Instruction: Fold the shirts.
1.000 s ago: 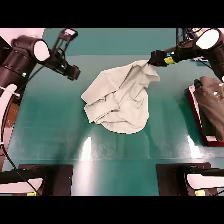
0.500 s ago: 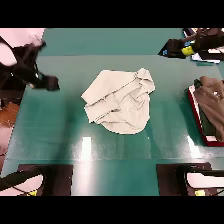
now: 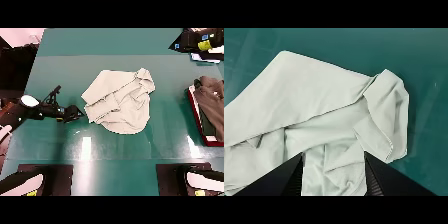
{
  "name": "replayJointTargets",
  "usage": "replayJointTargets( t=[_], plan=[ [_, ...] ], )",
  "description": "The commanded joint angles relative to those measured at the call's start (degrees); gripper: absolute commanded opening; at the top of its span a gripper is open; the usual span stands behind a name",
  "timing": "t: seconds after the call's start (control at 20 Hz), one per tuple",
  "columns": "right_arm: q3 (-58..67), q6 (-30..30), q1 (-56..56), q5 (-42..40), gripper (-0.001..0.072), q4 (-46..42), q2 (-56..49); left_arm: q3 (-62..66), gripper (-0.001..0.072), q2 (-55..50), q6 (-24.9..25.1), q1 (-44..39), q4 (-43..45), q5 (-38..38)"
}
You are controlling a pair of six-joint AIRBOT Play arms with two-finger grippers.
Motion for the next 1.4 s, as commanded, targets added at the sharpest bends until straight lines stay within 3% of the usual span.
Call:
replayJointTargets(
  t=[0.0, 0.3, 1.2, 1.35],
  plan=[
    [0.1, 0.0, 0.0, 0.3, 0.0432, 0.0, 0.7, -5.8, 0.0489, 0.2, 5.7, -0.3, -10.5, 4.9],
    [0.1, 0.0, 0.1, 1.8, 0.0432, 0.1, 0.7, -5.8, 0.0489, 0.2, 3.6, -7.0, -10.5, 10.9],
    [0.1, 0.0, 0.1, 2.2, 0.0431, 1.6, 0.7, -5.7, 0.0489, -3.7, 0.7, -9.5, -11.1, 8.8],
    [0.1, 0.0, 0.1, 3.1, 0.0430, 1.5, 0.7, -5.4, 0.0489, -4.7, 0.7, -12.5, -13.1, 13.8]
  ],
)
